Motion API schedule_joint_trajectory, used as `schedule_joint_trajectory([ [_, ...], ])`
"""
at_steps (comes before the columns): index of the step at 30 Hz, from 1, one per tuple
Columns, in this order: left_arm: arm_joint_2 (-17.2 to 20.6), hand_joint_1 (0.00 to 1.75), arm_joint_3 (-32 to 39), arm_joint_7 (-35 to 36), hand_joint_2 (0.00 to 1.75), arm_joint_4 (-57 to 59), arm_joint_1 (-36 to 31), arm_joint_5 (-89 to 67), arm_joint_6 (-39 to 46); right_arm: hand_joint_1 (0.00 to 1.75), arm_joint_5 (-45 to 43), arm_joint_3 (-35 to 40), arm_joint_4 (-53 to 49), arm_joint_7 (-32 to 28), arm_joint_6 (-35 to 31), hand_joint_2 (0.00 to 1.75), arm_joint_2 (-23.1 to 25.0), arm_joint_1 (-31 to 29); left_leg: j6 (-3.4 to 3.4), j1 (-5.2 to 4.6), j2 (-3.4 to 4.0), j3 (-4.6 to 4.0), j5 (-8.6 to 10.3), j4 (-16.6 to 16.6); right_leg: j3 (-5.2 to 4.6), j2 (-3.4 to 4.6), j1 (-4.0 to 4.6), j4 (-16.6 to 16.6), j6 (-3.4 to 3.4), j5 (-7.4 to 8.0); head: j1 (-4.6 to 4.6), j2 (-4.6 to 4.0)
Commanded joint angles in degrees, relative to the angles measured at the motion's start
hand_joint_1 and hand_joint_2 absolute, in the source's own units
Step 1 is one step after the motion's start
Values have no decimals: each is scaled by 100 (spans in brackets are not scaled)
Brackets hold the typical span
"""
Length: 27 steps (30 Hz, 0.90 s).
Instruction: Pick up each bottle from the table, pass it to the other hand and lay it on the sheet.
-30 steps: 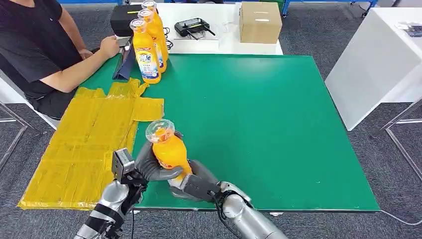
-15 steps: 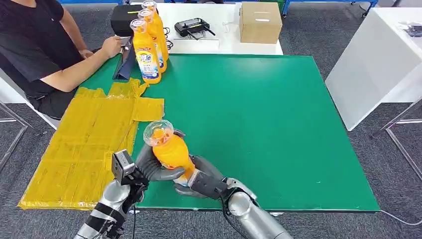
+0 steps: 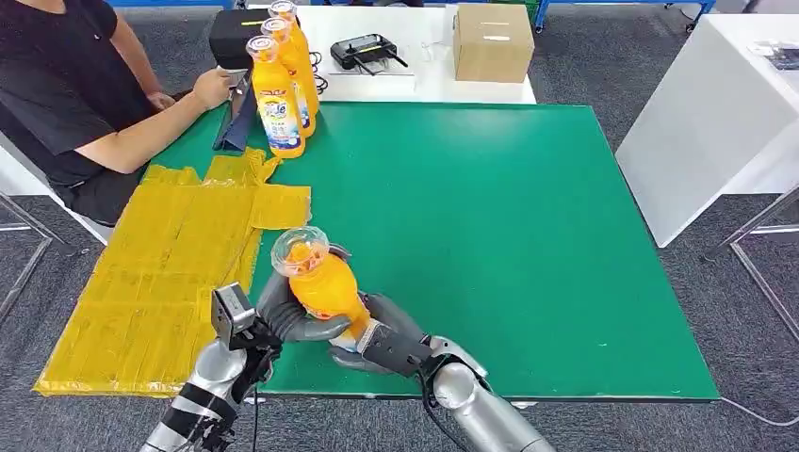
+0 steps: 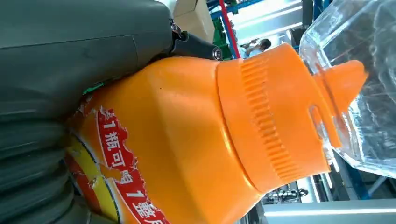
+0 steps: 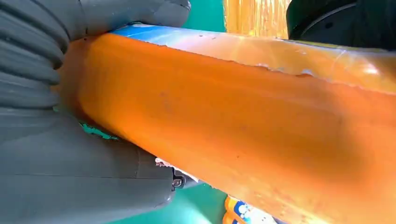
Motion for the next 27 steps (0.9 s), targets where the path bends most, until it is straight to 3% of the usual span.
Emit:
schedule_joint_trajectory([
  [1,132,175,-207,64,175,239,49,-79,-20,175,-31,-93,-23,21,-12,175,-137,-414,1,-2,8,8,-1,-5,4,7,-1,-2,-1,1,0,0],
  [27,132,175,-207,64,175,239,49,-79,-20,175,-31,-93,-23,21,-12,175,-137,-414,1,-2,9,13,-2,-7,7,8,-2,-2,-2,0,0,0],
])
